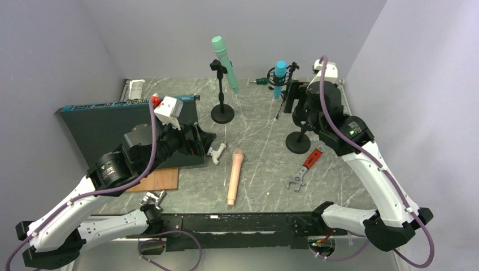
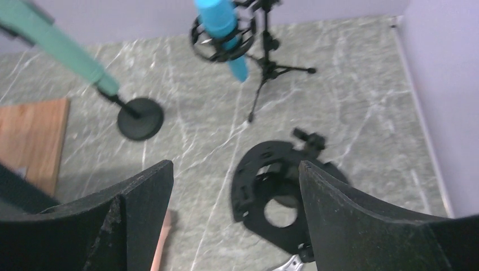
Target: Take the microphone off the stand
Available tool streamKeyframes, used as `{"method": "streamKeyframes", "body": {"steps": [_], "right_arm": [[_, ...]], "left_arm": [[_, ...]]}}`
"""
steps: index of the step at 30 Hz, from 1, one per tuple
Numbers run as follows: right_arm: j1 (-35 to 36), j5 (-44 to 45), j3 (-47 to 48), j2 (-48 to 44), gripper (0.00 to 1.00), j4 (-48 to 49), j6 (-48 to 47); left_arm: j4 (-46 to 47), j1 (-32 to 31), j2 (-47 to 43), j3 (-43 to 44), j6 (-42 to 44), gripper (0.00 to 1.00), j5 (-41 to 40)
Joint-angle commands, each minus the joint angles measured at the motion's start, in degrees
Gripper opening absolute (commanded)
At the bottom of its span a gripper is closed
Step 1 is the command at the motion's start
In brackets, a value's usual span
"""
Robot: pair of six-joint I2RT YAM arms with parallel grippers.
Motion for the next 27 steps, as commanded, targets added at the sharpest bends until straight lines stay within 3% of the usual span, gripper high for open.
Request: {"method": "streamKeyframes", "body": {"steps": [1, 4, 8, 11, 13, 15, 20, 25, 27], "right_arm": [[-7.1, -0.28, 5.5, 0.89, 0.86, -1.87, -3.05], [-15.78, -11.17, 6.15, 0.64, 0.99, -0.98, -1.77], [-30.23, -31.23, 6.28, 2.82, 0.99, -1.1, 2.52], [-43.67, -51.46, 2.94, 4.74, 0.99, 0.77, 5.99], [-51.05, -68.04, -2.42, 5.17, 0.99, 5.54, 10.39], [-55.83, -77.56, -8.71, 4.79, 0.99, 13.7, 15.79], [-58.02, -88.58, -21.38, 3.26, 0.97, 30.92, 27.86], [-58.15, -88.76, -25.19, 3.27, 0.97, 32.92, 27.91], [-58.11, -89.18, -25.65, 4.37, 0.93, 32.93, 27.76]], "left_arm": [[2.08, -0.13, -0.24, 2.23, -0.21, 0.99, 1.46], [1.73, -0.12, 0.03, 2.59, 0.24, 0.99, 2.39], [0.17, -0.18, 1.68, 4.54, 1.26, 0.99, 4.94], [-0.94, -0.16, 2.91, 6.06, 1.95, 0.99, 7.45], [-1.54, -0.25, 3.43, 6.9, 2.14, 0.99, 9.08], [-2.13, -0.24, 3.76, 7.68, 2.4, 0.99, 10.43], [-3.16, -0.17, 3.86, 8.41, 2.43, 0.99, 12.51], [-1.89, -0.15, 2.81, 6.58, 1.85, 0.99, 12.93], [-1.2, -0.22, 2.58, 5.82, 1.48, 0.99, 13.38]]}}
